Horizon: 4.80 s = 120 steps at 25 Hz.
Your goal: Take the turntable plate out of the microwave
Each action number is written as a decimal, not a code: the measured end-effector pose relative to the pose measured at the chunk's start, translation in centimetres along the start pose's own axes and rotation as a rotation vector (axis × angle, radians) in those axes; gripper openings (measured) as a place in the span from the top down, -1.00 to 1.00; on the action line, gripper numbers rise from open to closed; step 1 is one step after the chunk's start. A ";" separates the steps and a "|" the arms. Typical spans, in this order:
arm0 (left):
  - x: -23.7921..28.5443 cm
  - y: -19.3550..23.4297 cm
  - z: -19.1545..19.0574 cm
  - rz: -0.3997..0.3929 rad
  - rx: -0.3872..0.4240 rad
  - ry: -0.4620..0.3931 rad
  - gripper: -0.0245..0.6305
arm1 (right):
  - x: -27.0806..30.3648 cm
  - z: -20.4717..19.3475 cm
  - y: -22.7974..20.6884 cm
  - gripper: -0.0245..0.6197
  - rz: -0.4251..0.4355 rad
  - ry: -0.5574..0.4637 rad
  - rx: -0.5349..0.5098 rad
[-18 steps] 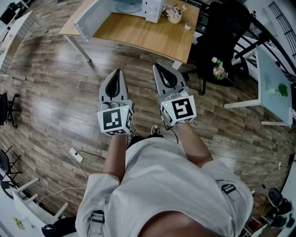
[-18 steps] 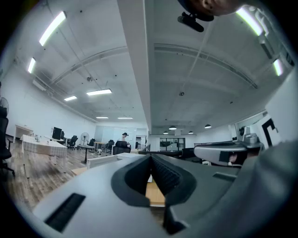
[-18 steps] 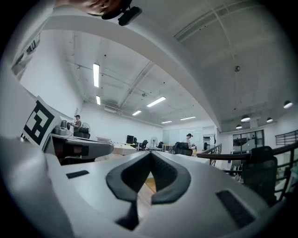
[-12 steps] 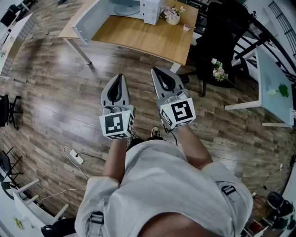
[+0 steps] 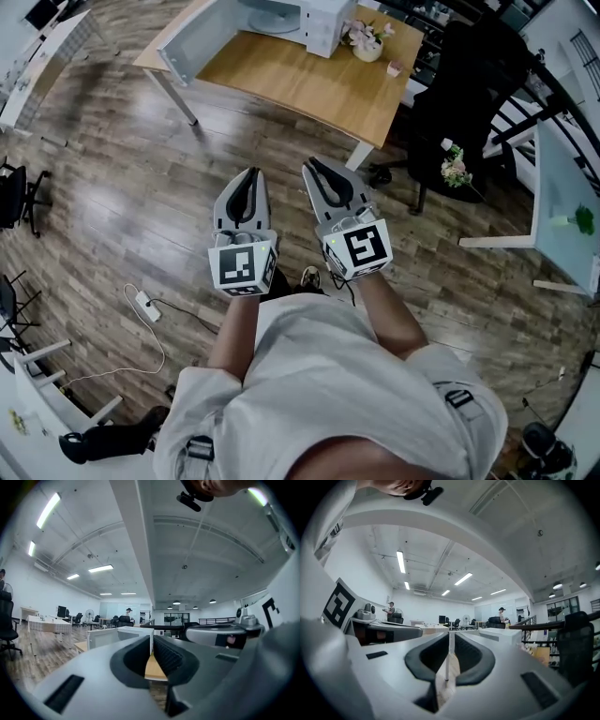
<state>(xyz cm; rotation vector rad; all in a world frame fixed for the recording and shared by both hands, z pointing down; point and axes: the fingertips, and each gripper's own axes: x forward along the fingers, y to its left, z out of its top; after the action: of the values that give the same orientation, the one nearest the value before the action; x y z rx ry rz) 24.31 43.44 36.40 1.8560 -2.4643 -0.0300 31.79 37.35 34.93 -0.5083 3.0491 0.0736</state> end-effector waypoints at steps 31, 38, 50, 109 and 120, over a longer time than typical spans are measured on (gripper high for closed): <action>22.9 20.8 -2.6 -0.122 -0.109 0.095 0.77 | 28.6 -7.5 -7.2 0.79 -0.090 0.168 0.062; 29.9 23.0 -5.1 -0.162 -0.130 0.161 0.77 | 33.2 -11.0 -11.9 0.79 -0.154 0.208 0.168; 47.6 22.9 -9.2 -0.204 -0.141 0.295 0.77 | 42.3 -16.5 -24.3 0.76 -0.130 0.256 0.265; 68.6 29.2 -30.4 -0.374 -0.690 0.711 0.48 | 55.9 -40.2 -34.4 0.51 -0.655 0.352 1.057; 66.1 28.5 -30.2 -0.386 -0.701 0.719 0.48 | 53.9 -39.6 -32.7 0.54 -0.656 0.384 1.051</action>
<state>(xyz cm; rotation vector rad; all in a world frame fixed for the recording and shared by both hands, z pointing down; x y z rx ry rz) -19.55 -11.58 70.19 1.5920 -1.3615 -0.1793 -10.10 -13.12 70.10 -1.3942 2.4710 -1.6447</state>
